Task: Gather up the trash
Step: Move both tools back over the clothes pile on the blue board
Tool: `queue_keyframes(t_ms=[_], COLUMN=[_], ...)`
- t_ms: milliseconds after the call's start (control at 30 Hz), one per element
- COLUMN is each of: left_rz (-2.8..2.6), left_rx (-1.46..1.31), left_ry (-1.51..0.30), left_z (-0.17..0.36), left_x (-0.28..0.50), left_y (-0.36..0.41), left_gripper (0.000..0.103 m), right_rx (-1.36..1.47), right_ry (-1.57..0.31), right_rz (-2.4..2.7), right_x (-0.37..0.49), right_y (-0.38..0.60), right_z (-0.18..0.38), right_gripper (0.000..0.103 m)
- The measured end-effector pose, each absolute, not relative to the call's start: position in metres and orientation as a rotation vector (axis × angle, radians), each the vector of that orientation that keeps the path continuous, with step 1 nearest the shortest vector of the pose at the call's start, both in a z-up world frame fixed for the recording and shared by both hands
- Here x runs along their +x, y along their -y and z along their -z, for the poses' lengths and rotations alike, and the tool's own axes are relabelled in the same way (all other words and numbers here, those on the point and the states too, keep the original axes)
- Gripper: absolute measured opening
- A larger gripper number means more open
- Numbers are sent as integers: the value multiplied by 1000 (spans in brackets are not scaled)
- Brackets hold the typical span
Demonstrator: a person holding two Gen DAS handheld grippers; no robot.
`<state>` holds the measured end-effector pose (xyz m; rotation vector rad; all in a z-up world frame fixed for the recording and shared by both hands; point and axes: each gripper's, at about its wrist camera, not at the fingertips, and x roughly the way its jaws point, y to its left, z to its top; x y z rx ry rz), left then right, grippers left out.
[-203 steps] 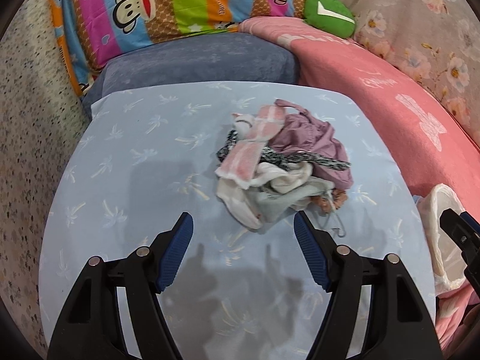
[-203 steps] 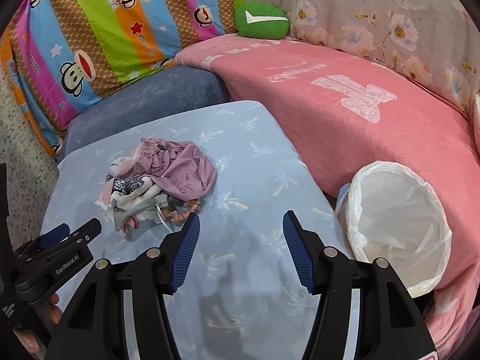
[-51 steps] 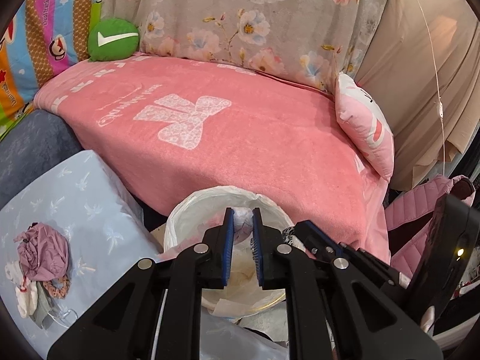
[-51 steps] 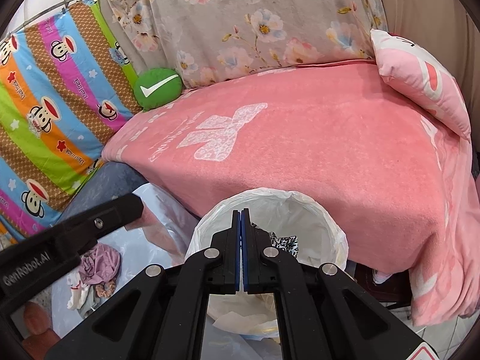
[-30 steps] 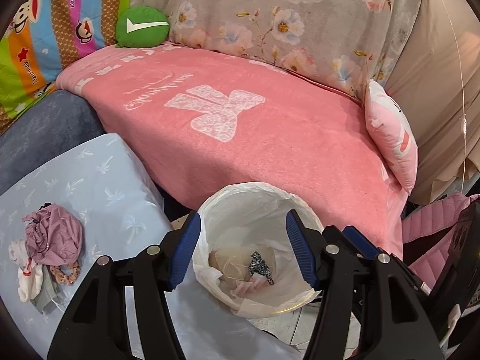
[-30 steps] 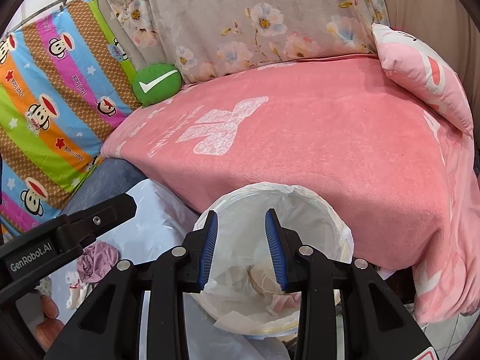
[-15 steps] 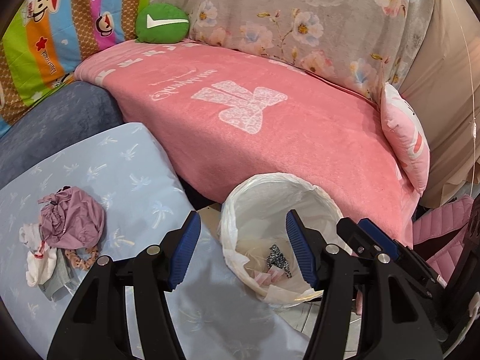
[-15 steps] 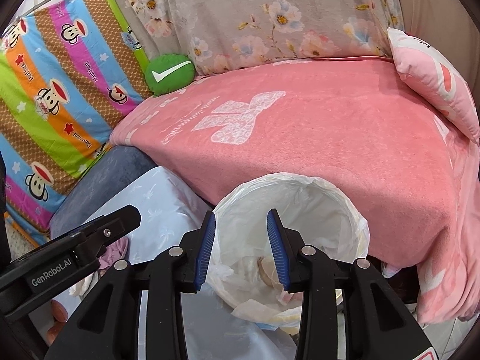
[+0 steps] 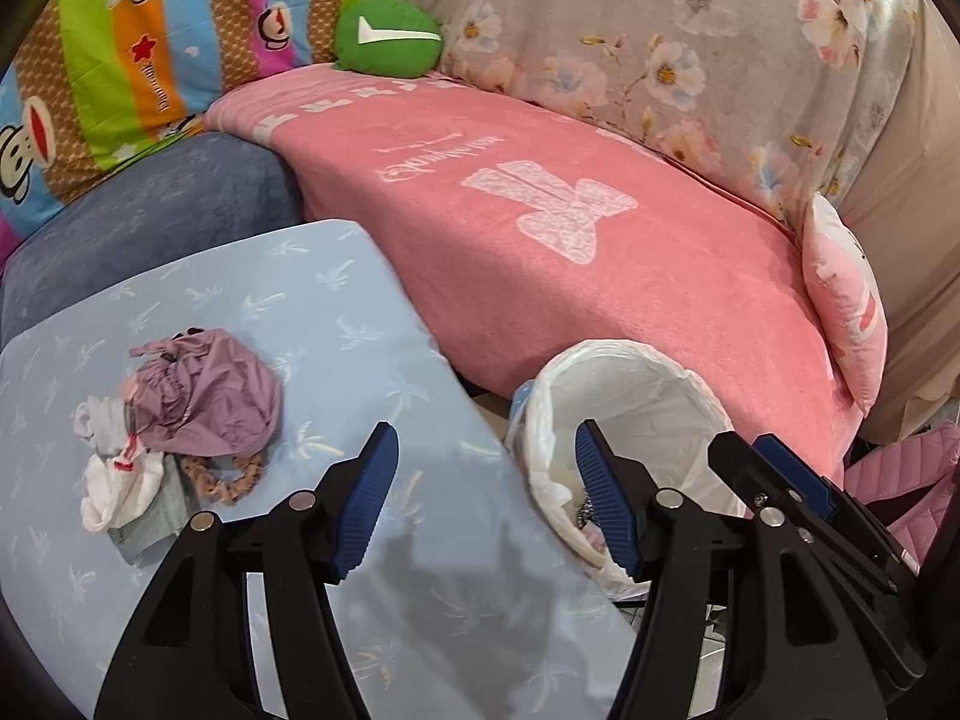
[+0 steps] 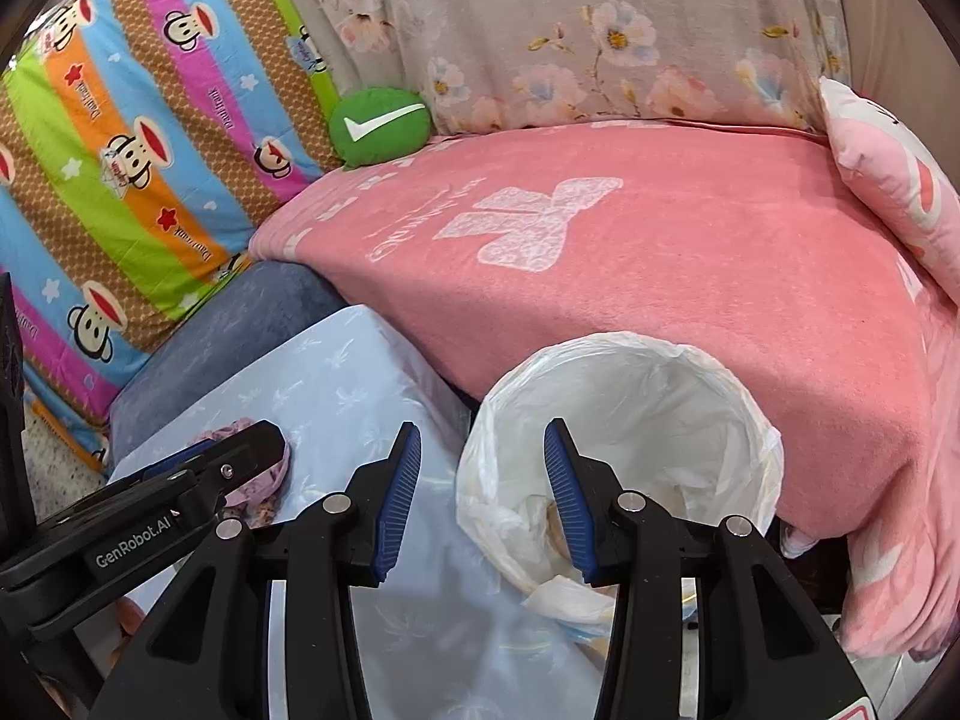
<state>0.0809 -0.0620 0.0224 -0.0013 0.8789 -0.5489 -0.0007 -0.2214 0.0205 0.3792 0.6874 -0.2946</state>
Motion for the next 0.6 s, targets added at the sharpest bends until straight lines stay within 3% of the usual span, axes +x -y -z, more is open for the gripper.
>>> queue_keyframes(t_ms=[267,600], left_rz=[433,247], left_rx=[-23,-55], left_ry=[-872,-916], left_z=[-12,20], left_x=[86,101], left_y=[16,-62], left_gripper=[74,80], right_rx=[341,285], right_ry=[-721,-771], right_rz=[238,149], right_x=[13,35], right_y=[183,124], right_z=[-14,-1], right_gripper=[47,48])
